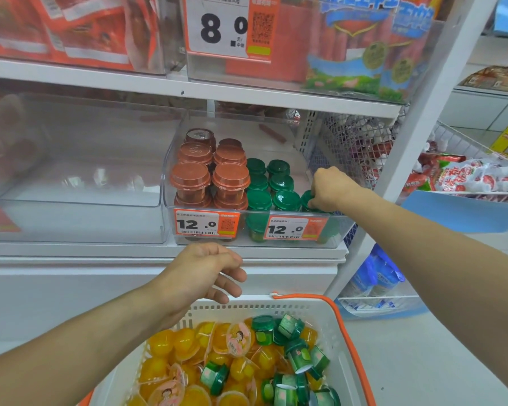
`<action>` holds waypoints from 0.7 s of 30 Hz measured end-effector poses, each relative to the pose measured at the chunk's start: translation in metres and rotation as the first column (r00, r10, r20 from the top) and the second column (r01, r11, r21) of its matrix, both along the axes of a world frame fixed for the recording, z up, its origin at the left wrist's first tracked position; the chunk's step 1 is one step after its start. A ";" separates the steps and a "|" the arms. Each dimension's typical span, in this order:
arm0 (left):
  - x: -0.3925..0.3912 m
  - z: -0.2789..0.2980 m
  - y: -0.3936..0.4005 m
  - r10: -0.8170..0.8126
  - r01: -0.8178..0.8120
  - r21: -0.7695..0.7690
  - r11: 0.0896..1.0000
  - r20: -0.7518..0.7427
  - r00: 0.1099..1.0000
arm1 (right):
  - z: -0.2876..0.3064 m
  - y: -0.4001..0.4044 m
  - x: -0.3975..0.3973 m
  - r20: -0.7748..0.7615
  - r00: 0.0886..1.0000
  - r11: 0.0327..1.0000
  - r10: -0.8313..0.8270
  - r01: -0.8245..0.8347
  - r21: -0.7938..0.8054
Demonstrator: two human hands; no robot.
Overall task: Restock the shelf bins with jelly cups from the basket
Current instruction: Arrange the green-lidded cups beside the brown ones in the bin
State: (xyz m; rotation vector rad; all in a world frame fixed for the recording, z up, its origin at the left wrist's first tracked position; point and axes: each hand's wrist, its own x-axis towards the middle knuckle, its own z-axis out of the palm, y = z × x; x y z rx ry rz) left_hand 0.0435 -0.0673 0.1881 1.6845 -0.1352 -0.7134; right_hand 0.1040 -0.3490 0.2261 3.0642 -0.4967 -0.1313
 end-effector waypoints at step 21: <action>-0.020 -0.135 0.008 -0.766 0.365 0.896 0.251 -0.046 0.641 | -0.092 0.130 -0.134 0.768 0.404 0.670 -0.497 -0.384 0.635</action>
